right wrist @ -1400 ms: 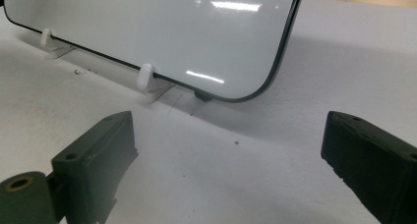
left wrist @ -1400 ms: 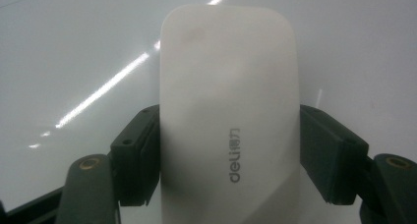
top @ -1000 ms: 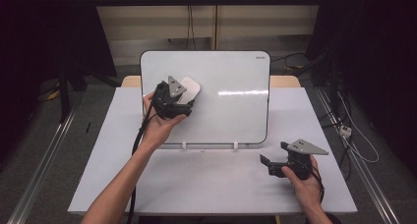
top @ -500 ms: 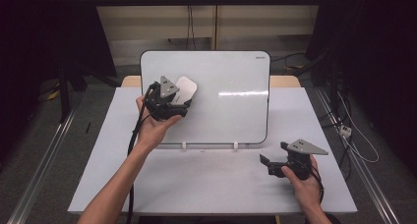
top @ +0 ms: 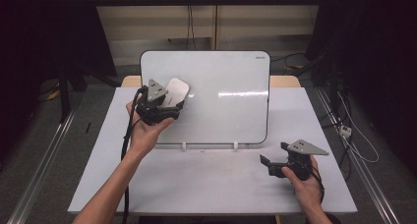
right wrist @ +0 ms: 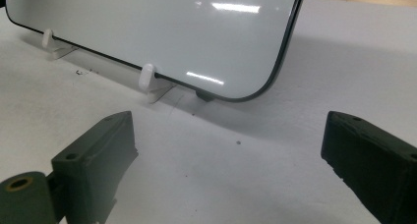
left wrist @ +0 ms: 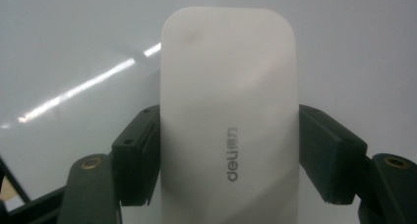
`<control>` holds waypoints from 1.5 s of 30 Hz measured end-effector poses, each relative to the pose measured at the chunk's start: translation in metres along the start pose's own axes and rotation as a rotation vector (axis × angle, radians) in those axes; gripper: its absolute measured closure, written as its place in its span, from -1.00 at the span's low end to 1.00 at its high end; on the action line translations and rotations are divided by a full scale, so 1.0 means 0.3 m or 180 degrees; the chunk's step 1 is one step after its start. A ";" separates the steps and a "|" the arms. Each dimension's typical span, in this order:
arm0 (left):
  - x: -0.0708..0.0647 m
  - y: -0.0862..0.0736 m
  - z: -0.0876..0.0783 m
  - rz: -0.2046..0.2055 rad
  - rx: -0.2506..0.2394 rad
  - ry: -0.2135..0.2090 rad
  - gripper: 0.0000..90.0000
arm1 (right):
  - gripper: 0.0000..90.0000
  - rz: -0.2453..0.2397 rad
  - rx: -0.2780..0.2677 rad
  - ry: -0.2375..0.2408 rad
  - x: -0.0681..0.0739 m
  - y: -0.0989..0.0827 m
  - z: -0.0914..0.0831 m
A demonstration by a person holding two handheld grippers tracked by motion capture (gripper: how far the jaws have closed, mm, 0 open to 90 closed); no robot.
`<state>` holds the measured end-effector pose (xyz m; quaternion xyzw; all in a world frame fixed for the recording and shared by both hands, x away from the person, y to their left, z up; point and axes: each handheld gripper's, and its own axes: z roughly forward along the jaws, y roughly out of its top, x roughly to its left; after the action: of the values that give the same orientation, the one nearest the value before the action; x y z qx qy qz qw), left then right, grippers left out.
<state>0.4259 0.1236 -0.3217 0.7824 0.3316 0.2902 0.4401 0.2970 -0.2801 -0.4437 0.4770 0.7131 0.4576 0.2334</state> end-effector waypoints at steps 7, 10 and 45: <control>0.023 -0.038 -0.044 -0.0005 0.0040 0.0031 -0.31 | -0.86 0.0005 -0.0002 -0.0007 -0.001 0.001 -0.001; 0.034 -0.065 -0.054 -0.0048 0.0074 0.0066 -0.31 | -0.86 0.0018 0.0016 -0.0012 -0.001 0.003 0.002; -0.020 -0.212 0.033 0.0302 0.0451 0.0239 -0.34 | -0.86 -0.0015 0.0023 0.0020 0.009 0.001 0.006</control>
<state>0.4129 0.1390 -0.3832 0.8149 0.3302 0.3157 0.3567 0.2973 -0.2769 -0.4441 0.4747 0.7166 0.4561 0.2305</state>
